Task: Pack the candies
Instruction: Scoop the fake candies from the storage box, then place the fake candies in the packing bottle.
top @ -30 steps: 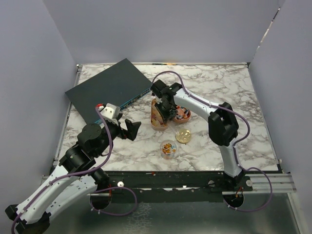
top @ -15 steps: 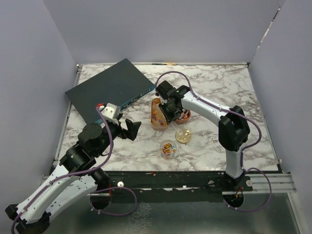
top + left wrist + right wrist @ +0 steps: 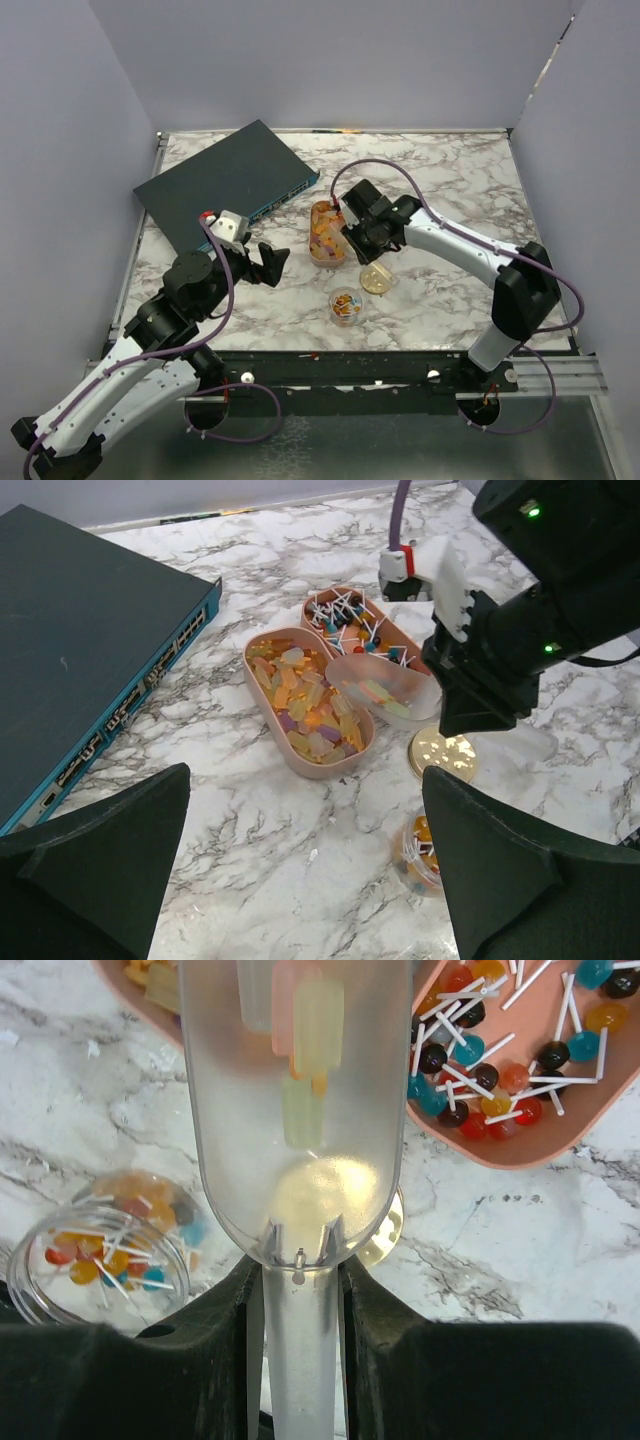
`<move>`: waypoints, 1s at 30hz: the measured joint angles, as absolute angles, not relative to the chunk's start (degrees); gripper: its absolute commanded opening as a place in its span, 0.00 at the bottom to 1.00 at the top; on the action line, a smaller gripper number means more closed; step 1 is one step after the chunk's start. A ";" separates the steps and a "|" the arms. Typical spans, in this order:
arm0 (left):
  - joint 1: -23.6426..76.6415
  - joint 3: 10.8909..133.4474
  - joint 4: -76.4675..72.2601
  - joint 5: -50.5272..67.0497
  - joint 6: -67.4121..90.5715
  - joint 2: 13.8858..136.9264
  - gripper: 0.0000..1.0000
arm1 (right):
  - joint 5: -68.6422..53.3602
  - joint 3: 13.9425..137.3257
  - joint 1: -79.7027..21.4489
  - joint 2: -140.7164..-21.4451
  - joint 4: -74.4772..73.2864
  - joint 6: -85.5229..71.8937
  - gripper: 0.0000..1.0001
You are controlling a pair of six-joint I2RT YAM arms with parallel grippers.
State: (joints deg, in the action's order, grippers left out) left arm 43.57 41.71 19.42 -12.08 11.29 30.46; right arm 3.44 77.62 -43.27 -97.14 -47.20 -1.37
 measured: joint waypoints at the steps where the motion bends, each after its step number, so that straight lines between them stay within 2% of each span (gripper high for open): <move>1: 43.57 41.71 19.42 -12.12 11.29 30.63 0.99 | 3.46 76.60 -43.44 -95.64 -46.96 -0.21 0.01; 14: 43.57 41.69 19.42 -12.86 11.27 31.90 0.99 | 2.92 71.44 -45.84 -84.82 -48.36 15.53 0.00; 23: 43.57 41.69 19.42 -12.95 11.27 32.10 0.99 | 1.78 69.89 -50.52 -79.18 -54.68 26.50 0.01; 30: 43.57 41.69 19.42 -12.93 11.27 32.10 0.99 | 2.63 69.89 -54.54 -79.20 -61.60 29.26 0.00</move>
State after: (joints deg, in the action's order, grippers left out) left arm 43.57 41.69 19.42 -12.93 11.27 32.10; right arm 2.63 69.89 -54.54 -79.20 -61.60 29.26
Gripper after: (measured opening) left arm 0.991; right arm 0.295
